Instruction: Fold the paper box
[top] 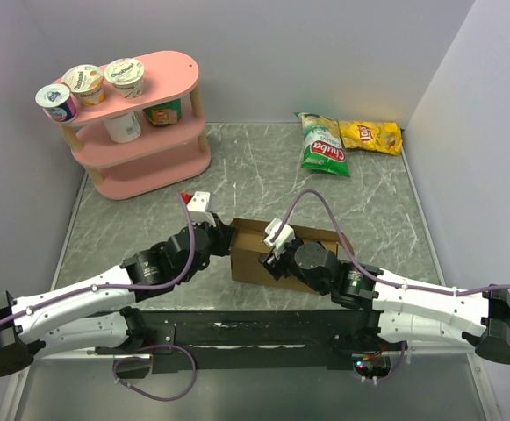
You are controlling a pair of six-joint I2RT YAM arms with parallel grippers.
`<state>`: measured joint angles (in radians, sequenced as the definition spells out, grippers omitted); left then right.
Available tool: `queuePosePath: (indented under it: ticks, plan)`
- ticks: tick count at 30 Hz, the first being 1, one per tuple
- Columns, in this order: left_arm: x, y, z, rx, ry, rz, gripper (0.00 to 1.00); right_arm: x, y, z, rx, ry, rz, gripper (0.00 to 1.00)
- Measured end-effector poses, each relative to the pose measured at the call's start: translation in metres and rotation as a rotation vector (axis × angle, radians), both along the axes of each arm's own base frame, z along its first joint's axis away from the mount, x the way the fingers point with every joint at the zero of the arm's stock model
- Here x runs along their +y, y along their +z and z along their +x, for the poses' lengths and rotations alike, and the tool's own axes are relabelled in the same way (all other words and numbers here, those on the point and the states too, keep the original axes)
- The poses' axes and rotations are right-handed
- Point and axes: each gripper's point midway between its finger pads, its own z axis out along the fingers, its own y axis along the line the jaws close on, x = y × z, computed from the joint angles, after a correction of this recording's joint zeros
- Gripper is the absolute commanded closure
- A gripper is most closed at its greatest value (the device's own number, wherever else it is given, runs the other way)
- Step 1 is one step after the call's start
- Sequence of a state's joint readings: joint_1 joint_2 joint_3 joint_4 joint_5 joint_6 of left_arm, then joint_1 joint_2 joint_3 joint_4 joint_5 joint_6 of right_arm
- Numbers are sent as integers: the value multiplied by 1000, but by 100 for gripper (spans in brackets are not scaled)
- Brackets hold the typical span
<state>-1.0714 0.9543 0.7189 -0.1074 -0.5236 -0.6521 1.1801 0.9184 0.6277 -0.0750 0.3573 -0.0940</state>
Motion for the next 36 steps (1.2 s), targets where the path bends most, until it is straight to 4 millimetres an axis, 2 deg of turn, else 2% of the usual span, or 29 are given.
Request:
queuePosePath:
  ticks: [7, 13, 17, 23, 26, 30, 32, 36]
  plan:
    - [0, -2, -3, -5, 25, 11, 99, 0, 0, 0, 1, 1, 0, 34]
    - [-1, -10, -7, 5, 16, 15, 99, -1, 0, -3, 12, 6, 8, 18]
    - [-4, -13, -10, 4, 0, 10, 99, -3, 2, -9, 40, 22, 8, 16]
    - [-5, -14, -13, 6, -10, 12, 99, -10, 15, -24, 140, 21, 6, 16]
    - [-5, -13, -12, 9, -2, 26, 99, -24, 26, -34, 198, -5, 23, 16]
    - [-5, -13, -10, 11, 11, 45, 99, -51, 61, -45, 241, -63, 123, 16]
    - [-4, -13, -10, 11, 15, 52, 99, -72, 77, -48, 259, -124, 179, 16]
    - [-2, -14, -9, 12, 25, 64, 99, -120, 87, -53, 312, -288, 234, 14]
